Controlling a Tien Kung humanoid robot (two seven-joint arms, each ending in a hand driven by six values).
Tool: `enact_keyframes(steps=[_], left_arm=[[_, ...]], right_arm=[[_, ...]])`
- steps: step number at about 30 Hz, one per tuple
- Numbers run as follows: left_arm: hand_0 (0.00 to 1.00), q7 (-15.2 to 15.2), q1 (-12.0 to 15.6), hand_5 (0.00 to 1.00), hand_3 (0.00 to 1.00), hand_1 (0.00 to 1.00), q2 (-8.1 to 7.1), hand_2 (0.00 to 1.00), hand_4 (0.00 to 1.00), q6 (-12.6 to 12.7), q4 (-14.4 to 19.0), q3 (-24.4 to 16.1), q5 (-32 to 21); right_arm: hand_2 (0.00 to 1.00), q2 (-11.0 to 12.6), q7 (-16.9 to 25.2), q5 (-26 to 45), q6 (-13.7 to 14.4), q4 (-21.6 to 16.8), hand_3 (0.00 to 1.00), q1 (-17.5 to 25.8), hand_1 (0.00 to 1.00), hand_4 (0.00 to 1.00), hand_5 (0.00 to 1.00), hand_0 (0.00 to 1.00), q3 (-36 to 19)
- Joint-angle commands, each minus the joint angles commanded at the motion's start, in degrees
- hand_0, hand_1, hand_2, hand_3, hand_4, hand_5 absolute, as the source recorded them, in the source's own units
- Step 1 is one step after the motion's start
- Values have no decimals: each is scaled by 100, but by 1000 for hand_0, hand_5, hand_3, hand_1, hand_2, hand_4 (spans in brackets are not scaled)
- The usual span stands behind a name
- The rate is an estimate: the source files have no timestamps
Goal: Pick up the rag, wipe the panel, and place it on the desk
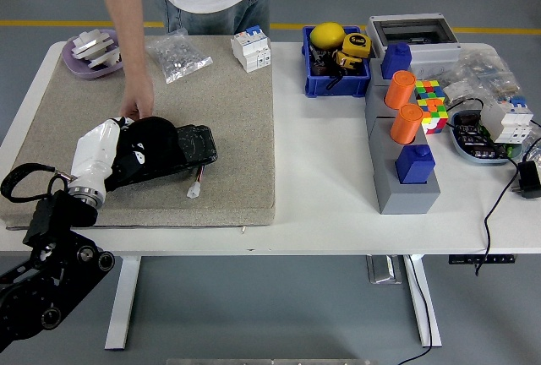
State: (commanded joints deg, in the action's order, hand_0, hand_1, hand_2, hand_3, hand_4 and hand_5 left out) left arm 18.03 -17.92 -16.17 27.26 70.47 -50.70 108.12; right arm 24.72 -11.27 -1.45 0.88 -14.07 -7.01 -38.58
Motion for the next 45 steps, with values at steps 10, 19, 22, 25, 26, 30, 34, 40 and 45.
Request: enact_keyframes(steps=[10, 19, 22, 25, 26, 30, 34, 40, 45], left_arm=[[253, 36, -476, 2, 453, 453, 324, 576, 2, 21, 17, 573, -15], [255, 36, -719, 2, 451, 451, 521, 573, 2, 8, -265, 622, -44], [255, 49, -709, 2, 451, 451, 519, 573, 2, -5, -331, 587, -41], [256, 58, -647, 2, 451, 451, 490, 573, 2, -6, -340, 540, -15], [256, 58, -636, 2, 451, 451, 486, 573, 2, -4, -342, 531, -9], [258, 62, -469, 2, 452, 451, 426, 573, 2, 2, -302, 380, 47], [258, 65, -327, 2, 452, 451, 328, 573, 2, 3, -252, 216, 117], [258, 63, -137, 2, 452, 451, 167, 572, 2, 4, -219, -54, 203], [259, 58, 47, 2, 453, 450, 39, 573, 2, 6, -196, -321, 272]], right_arm=[[662, 7, -3, 47, -31, -1, 633, -19, 306, 998, 564, 755, 67], [662, 7, -17, 69, -58, 0, 633, -22, 306, 998, 565, 756, 102], [662, 14, -17, 71, -57, -2, 633, -18, 306, 998, 565, 756, 108], [662, 17, -15, 65, -55, -5, 634, -18, 306, 998, 564, 755, 99], [662, 18, -14, 58, -54, -6, 634, -17, 306, 998, 564, 755, 89], [662, 11, -10, 50, -55, -4, 634, -12, 306, 998, 562, 756, 71], [662, 14, -10, 48, -55, -1, 634, -2, 306, 998, 562, 756, 55], [662, 19, -11, 45, -54, 7, 635, 8, 306, 998, 563, 756, 20], [662, 23, -14, 39, -56, 11, 635, 19, 305, 998, 564, 756, 0]])
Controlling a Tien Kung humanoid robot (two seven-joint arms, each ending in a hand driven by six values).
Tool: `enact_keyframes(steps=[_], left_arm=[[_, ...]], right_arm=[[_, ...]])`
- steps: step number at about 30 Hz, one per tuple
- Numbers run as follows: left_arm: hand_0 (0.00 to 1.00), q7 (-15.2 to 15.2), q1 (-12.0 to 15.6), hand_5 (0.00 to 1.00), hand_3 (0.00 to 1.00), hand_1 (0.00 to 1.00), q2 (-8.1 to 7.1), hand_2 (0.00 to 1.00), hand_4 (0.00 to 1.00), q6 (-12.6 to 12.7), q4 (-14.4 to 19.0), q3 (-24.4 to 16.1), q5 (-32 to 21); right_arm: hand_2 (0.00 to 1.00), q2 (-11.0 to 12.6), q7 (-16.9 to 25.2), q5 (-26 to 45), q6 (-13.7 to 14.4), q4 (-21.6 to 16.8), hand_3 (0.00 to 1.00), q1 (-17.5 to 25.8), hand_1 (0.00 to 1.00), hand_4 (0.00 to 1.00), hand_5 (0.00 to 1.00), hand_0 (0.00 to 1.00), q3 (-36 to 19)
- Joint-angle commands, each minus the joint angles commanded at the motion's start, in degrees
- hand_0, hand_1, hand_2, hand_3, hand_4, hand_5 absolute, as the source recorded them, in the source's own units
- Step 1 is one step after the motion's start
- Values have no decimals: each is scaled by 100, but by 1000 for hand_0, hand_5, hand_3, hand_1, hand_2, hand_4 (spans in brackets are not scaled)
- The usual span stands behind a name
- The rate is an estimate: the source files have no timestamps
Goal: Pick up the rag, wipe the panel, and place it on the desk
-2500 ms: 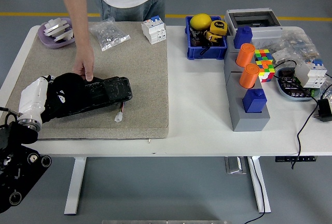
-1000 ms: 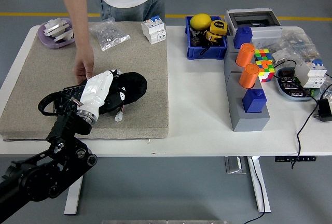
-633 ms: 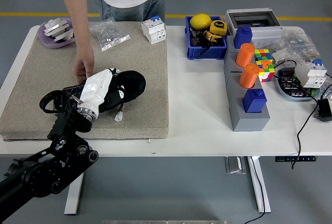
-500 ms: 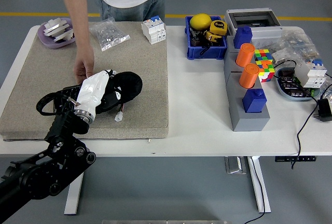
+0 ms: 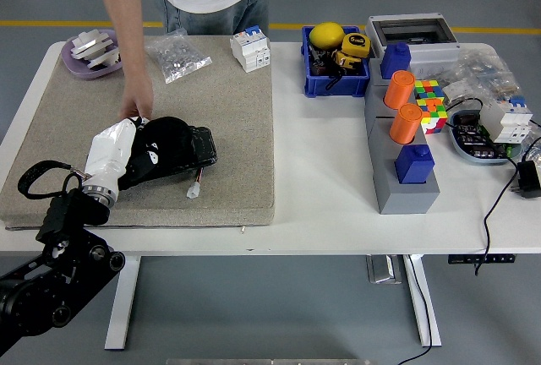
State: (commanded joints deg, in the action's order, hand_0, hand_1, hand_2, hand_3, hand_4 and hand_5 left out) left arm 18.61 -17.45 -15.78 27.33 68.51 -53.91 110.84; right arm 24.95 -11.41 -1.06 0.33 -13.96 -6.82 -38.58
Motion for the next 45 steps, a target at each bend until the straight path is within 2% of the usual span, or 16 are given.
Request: enact_keyframes(steps=[16, 23, 29, 36, 43, 45], left_arm=[[261, 37, 394, 2, 459, 453, -275, 573, 2, -25, -63, -661, 220], [262, 51, 565, 2, 461, 453, -327, 573, 2, -6, -105, -1045, 341], [264, 46, 604, 2, 461, 452, -344, 571, 2, 8, -230, -1396, 391], [265, -45, 341, 2, 462, 452, -379, 570, 2, 59, -473, -1488, 207], [266, -232, -244, 2, 466, 453, -311, 571, 2, 75, -1114, -1310, -96], [297, -194, -387, 2, 505, 479, -300, 609, 37, -53, -1355, -1300, -114]], right_arm=[[662, 4, -1, -3, -2, 7, 637, 26, 305, 998, 569, 756, -15], [662, 3, -10, 0, -5, 8, 638, 42, 305, 998, 570, 756, -17], [662, 3, -15, -10, 4, 3, 639, 37, 306, 998, 571, 757, -18], [662, -5, -31, -7, 12, -4, 638, 18, 305, 998, 573, 757, -13], [662, -1, -49, 4, 30, -26, 639, -43, 305, 998, 571, 756, 33], [662, -2, -52, 4, 37, -31, 639, -58, 305, 998, 573, 756, 45]])
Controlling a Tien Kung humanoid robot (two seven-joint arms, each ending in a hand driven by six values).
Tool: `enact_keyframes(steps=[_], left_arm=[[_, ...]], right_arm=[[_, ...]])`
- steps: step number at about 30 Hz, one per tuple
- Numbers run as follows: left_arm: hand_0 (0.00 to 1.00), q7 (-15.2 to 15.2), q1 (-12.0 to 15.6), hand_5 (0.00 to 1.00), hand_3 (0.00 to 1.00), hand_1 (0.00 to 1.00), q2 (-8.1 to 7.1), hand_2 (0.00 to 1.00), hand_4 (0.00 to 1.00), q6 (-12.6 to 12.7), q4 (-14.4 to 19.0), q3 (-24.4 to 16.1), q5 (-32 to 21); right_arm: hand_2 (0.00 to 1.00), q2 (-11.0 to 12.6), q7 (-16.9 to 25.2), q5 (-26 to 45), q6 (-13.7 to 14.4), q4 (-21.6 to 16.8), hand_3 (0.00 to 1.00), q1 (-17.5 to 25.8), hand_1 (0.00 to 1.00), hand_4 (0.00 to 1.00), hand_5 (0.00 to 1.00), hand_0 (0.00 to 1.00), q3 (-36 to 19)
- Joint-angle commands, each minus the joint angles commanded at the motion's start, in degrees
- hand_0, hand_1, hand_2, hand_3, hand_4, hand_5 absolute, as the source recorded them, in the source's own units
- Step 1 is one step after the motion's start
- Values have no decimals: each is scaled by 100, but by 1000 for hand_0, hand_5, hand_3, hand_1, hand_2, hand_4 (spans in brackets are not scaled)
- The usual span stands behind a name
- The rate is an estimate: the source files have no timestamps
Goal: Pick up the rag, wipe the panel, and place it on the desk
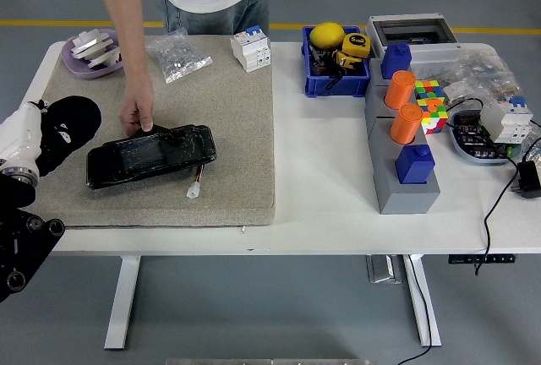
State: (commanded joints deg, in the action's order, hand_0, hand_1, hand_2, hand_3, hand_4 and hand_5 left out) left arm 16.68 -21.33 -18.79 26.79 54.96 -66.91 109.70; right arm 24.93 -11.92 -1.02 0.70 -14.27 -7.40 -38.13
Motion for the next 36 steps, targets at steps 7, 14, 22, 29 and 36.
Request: enact_keyframes(steps=[7, 14, 22, 29, 36], left_arm=[[369, 29, -175, 2, 547, 547, -73, 665, 276, -308, -487, -28, -20], [463, -2, -186, 2, 567, 647, -122, 733, 600, -480, -531, -16, -124], [575, 23, -184, 2, 593, 736, -143, 786, 798, -640, -376, -30, -215], [603, 65, -165, 64, 636, 752, -169, 800, 901, -680, -219, -117, -161], [626, 122, -62, 181, 701, 763, -214, 817, 943, -832, -39, -286, -127]], right_arm=[[662, -17, 1, 23, 9, -2, 638, -5, 305, 998, 576, 756, 18], [662, -34, 11, 17, 21, 3, 637, -18, 304, 998, 577, 757, 16], [662, -32, 23, -3, 55, 6, 638, -37, 304, 998, 575, 756, -3], [662, -36, 31, -3, 75, 22, 636, -45, 304, 998, 575, 757, -9], [662, -34, 40, -9, 87, 32, 633, -44, 294, 998, 568, 756, -19]])
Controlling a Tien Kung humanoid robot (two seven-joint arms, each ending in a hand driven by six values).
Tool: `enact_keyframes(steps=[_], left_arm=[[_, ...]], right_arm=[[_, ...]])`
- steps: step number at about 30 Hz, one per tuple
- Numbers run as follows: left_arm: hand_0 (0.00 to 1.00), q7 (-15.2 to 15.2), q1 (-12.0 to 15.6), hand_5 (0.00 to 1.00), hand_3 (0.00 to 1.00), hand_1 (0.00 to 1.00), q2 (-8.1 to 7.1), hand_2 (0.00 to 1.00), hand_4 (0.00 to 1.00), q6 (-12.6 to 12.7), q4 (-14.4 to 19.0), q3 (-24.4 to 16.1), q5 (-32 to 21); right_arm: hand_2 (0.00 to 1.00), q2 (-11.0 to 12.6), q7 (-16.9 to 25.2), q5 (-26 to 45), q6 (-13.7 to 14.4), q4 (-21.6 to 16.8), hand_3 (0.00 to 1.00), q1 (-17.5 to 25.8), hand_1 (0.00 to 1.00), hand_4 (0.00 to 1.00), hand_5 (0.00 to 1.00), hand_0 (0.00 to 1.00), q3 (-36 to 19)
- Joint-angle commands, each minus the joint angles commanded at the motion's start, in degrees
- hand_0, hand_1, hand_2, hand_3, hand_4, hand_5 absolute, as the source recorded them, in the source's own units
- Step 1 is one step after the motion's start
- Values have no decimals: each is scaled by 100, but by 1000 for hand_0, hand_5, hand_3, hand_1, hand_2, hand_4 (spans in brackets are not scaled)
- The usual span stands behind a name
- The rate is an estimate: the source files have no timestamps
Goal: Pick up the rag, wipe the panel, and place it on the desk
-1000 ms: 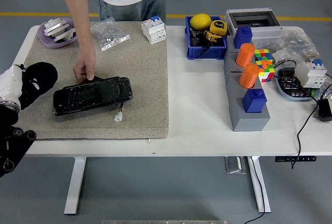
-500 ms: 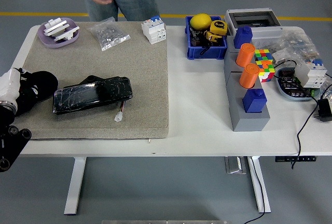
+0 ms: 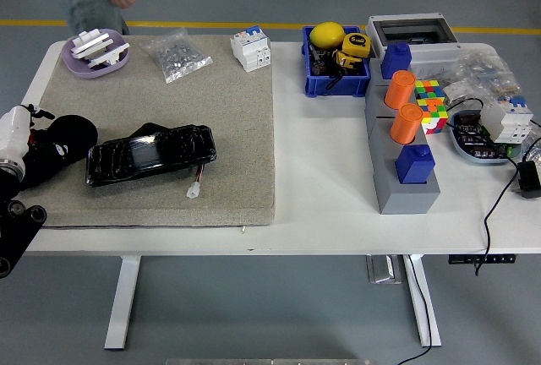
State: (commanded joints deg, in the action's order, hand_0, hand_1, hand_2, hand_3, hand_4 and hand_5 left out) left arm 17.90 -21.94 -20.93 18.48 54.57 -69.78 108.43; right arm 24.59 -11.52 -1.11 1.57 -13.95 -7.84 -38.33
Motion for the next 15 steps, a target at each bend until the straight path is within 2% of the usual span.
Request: enact_keyframes(steps=[5, 6, 10, 12, 15], left_arm=[[626, -29, 237, 181, 701, 763, -7, 817, 943, -147, 405, -325, -7], [641, -42, 286, 319, 784, 772, -3, 832, 960, -154, 513, -383, 2], [641, -199, 495, 319, 784, 772, 37, 832, 960, -82, 1026, -647, -110], [645, -386, 605, 333, 782, 766, 77, 809, 962, -5, 1276, -796, -336], [645, -896, 781, 333, 782, 766, 169, 809, 962, 91, 1723, -1017, -1004]], right_arm=[[662, 0, -9, 28, -22, 13, 633, 27, 294, 998, 568, 756, 34], [662, 2, -12, 37, -27, 15, 631, 30, 294, 998, 565, 757, 45], [662, 8, -21, 69, -41, 20, 631, 53, 294, 998, 565, 757, 85], [662, 9, -23, 69, -41, 20, 630, 61, 292, 998, 561, 757, 87], [662, 5, -23, 69, -43, 17, 630, 75, 292, 998, 561, 757, 95]])
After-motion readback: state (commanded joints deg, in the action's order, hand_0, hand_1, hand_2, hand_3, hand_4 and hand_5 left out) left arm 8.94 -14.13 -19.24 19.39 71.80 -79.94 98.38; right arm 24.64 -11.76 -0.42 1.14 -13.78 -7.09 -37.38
